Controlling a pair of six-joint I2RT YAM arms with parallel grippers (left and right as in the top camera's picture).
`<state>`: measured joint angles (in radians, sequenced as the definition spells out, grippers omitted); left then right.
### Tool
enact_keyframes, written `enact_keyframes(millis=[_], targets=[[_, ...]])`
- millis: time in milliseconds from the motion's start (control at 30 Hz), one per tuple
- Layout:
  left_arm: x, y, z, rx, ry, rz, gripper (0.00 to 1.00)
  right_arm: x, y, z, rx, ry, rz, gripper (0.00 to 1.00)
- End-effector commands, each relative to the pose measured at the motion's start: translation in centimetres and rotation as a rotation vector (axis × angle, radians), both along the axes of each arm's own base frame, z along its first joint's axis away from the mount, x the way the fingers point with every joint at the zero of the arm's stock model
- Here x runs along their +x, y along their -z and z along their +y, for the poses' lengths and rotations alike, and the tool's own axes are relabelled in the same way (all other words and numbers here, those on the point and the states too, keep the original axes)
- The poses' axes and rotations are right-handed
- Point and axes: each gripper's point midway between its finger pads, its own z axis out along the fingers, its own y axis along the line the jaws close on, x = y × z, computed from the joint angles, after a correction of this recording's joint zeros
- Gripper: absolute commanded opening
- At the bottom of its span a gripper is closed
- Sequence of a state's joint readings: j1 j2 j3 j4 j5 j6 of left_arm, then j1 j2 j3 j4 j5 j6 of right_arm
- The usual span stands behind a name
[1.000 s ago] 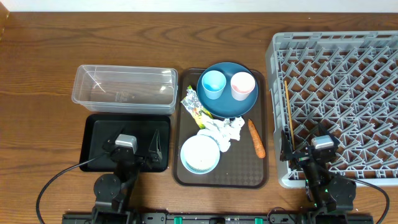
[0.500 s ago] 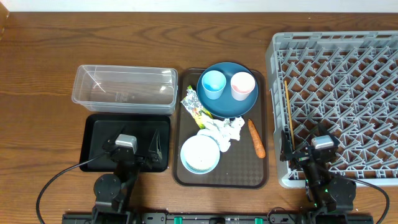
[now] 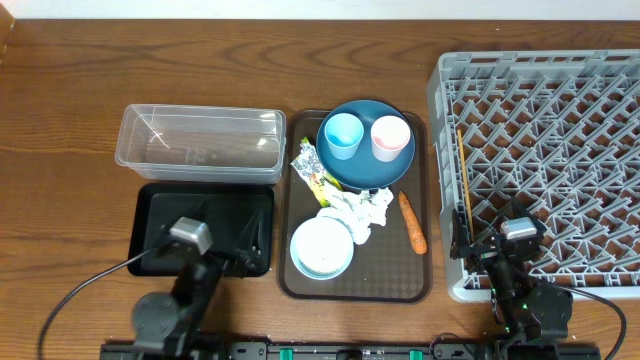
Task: Sort waste into correct bins and load items into the dishwasher rack
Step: 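Move the left gripper over the white tissue on the brown tray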
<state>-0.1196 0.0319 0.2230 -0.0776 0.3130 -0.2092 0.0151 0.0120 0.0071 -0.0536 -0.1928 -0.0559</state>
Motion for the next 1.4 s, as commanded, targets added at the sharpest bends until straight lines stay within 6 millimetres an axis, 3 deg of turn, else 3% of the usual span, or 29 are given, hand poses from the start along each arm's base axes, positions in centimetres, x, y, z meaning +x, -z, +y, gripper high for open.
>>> enact_keyframes(millis=[0, 200, 300, 400, 500, 633, 867, 933, 1033, 1133, 1233, 1367], targets=[[-2.4, -6.1, -1.0, -0.056, 0.081, -0.046, 1.00, 0.0, 0.0, 0.1, -0.009, -0.004, -0.002, 0.99], [-4.0, -11.9, -2.4, -0.044, 0.177, 0.123, 1.00, 0.0, 0.0, 0.1, -0.009, -0.003, -0.002, 0.99], [-3.4, -13.0, -3.8, -0.048, 0.257, 0.252, 1.00, 0.0, 0.0, 0.1, -0.009, -0.003, -0.003, 0.99], [-2.5, -12.6, -5.9, -0.097, 0.381, 0.442, 1.00, 0.0, 0.0, 0.1, -0.009, -0.004, -0.002, 0.99], [-1.4, -9.9, -8.2, -0.165, 0.487, 0.698, 1.00, 0.0, 0.0, 0.1, -0.009, -0.004, -0.002, 0.99], [0.6, -5.9, -10.3, -0.177, 0.532, 0.913, 1.00, 0.0, 0.0, 0.1, -0.009, -0.004, -0.002, 0.99], [4.4, 0.8, -11.8, -0.189, 0.514, 1.166, 0.99, 0.0, 0.0, 0.1, -0.009, -0.003, -0.003, 0.99], [4.7, 2.5, -12.3, -0.169, 0.504, 1.220, 0.88, 0.0, 0.0, 0.1, -0.009, -0.004, -0.002, 0.99], [5.5, 5.4, -11.9, -0.066, 0.396, 1.259, 0.77, 0.0, 0.0, 0.1, -0.009, -0.004, -0.002, 0.99], [5.4, 7.4, -12.1, 0.061, 0.321, 1.265, 0.59, 0.0, 0.0, 0.1, -0.009, -0.004, -0.002, 0.99], [5.2, 9.0, -12.8, 0.225, 0.244, 1.226, 0.59, 0.0, 0.0, 0.1, -0.009, -0.004, -0.002, 0.99], [5.9, 10.1, -11.8, 0.362, 0.028, 1.162, 0.58, 0.0, 0.0, 0.1, -0.009, -0.003, -0.002, 0.99]])
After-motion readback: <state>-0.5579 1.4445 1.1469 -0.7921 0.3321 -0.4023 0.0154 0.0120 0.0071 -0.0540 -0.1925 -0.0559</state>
